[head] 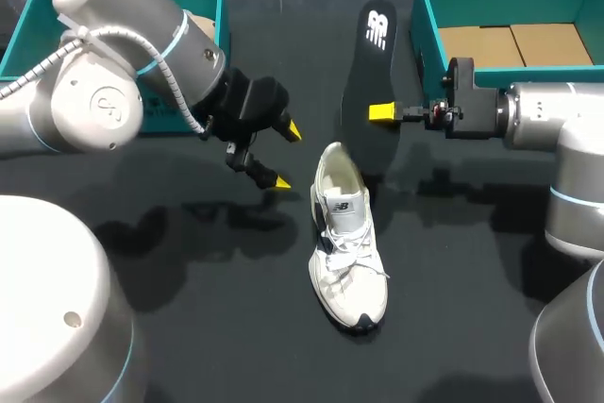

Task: Take the shoe out of the shoebox, open the shoe tongue, remove and reinsert the insole, then place the shoe into the shoebox

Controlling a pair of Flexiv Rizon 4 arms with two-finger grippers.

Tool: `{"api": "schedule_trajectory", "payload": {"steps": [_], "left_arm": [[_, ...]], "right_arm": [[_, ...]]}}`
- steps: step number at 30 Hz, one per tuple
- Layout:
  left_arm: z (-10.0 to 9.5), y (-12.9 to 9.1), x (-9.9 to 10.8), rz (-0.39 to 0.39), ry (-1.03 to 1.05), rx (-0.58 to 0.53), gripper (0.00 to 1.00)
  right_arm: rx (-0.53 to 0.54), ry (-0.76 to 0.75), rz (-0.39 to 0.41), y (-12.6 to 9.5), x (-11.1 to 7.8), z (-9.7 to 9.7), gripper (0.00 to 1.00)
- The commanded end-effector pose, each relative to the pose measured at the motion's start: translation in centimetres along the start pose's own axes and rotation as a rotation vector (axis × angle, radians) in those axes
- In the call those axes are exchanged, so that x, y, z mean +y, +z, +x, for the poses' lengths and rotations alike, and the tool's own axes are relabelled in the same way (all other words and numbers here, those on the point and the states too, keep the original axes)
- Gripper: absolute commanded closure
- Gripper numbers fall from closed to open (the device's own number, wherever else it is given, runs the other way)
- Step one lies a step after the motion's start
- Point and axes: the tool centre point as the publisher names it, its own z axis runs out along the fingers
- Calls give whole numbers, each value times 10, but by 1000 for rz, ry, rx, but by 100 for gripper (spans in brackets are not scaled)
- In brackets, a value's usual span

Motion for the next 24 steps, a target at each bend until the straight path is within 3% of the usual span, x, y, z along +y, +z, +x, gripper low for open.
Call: {"api": "schedule_trajectory", "payload": {"steps": [1,10,24], "left_arm": [[-4,19,0,-31,-40,-14,0],[-5,39,3,-73,-45,1,0],[-8,47,15,-113,-38,10,0]], "right_arm": [[-3,-31,-13,10,-3,-4,100],[13,-76,-17,23,-3,-8,100],[-5,-104,-39,30,-2,-8,100]]}}
